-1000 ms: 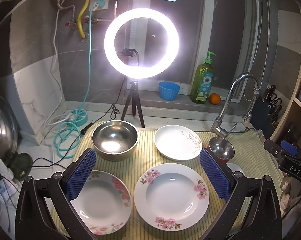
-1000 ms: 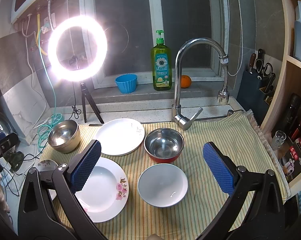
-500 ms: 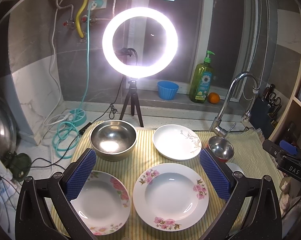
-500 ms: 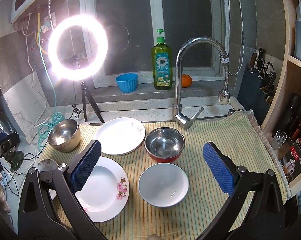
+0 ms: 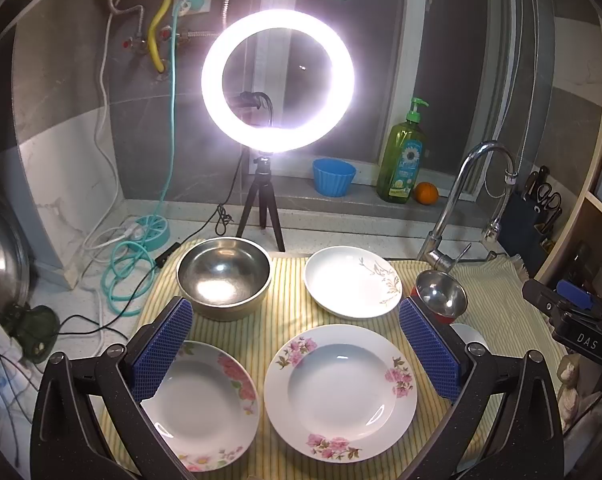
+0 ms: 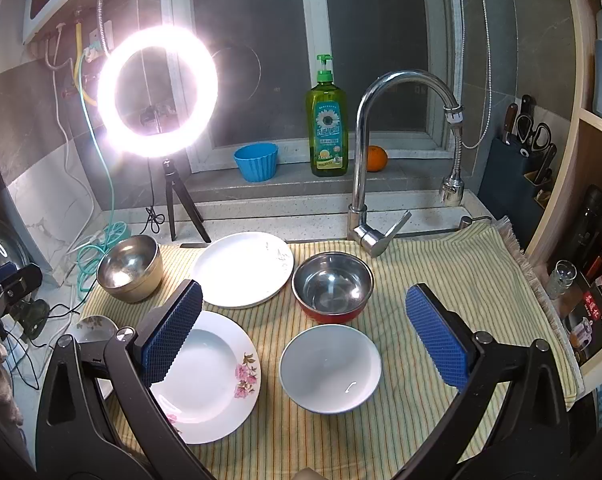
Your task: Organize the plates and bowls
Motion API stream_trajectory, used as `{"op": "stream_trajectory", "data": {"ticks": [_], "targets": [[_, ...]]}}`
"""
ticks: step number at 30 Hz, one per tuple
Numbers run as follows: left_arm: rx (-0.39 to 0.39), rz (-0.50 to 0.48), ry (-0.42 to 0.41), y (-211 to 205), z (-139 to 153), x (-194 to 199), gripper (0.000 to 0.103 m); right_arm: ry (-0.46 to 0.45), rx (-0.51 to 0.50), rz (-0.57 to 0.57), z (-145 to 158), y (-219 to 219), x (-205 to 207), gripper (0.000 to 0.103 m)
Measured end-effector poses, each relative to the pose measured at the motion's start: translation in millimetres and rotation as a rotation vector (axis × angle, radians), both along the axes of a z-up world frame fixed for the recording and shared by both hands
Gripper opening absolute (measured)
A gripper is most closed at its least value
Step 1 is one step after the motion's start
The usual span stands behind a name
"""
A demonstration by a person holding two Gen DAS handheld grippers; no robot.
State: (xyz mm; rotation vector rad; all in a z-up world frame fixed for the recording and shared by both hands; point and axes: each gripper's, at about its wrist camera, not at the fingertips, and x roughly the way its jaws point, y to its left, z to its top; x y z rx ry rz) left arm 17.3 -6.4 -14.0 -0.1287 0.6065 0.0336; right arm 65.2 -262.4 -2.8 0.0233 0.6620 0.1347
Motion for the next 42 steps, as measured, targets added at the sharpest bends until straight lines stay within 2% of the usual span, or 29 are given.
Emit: {"op": "stream_trajectory", "data": {"ticks": [14, 18, 20, 23, 25, 29, 31, 35, 37, 40, 42], "targets": [[0.000, -0.023, 0.031, 2, -7, 10, 0.102, 0.048, 0.007, -0.011, -9, 5, 9, 0.103], [-0.022, -0.033, 0.065, 7, -18, 16, 0.095, 0.074, -0.005, -0.003, -14, 8, 11, 0.103], [-0.039, -0.040, 0.087, 10, -25, 18, 0.093, 0.093, -0.007, 0.006, -16, 8, 12, 0.099], [-0.076, -0.061, 0.137, 17, -39, 23, 0.081, 0.130, 0.003, 0.018, -25, 11, 13, 0.095], [-0.101, -0.075, 0.168, 22, -47, 25, 0.071, 0.160, 0.020, 0.033, -31, 13, 13, 0.087], [-0.144, -0.086, 0.231, 33, -64, 28, 0.068, 0.211, 0.035, 0.063, -45, 19, 11, 0.078], [-0.165, -0.095, 0.256, 38, -70, 30, 0.061, 0.235, 0.046, 0.078, -51, 22, 10, 0.070], [-0.209, -0.121, 0.306, 44, -84, 36, 0.053, 0.305, 0.089, 0.124, -68, 29, 8, 0.061], [-0.218, -0.140, 0.328, 43, -91, 39, 0.044, 0.343, 0.096, 0.139, -77, 33, 7, 0.052], [-0.234, -0.165, 0.357, 43, -101, 43, 0.042, 0.407, 0.129, 0.160, -95, 36, 6, 0.046], [-0.242, -0.188, 0.379, 42, -106, 47, 0.037, 0.444, 0.148, 0.170, -106, 37, 6, 0.042]]}}
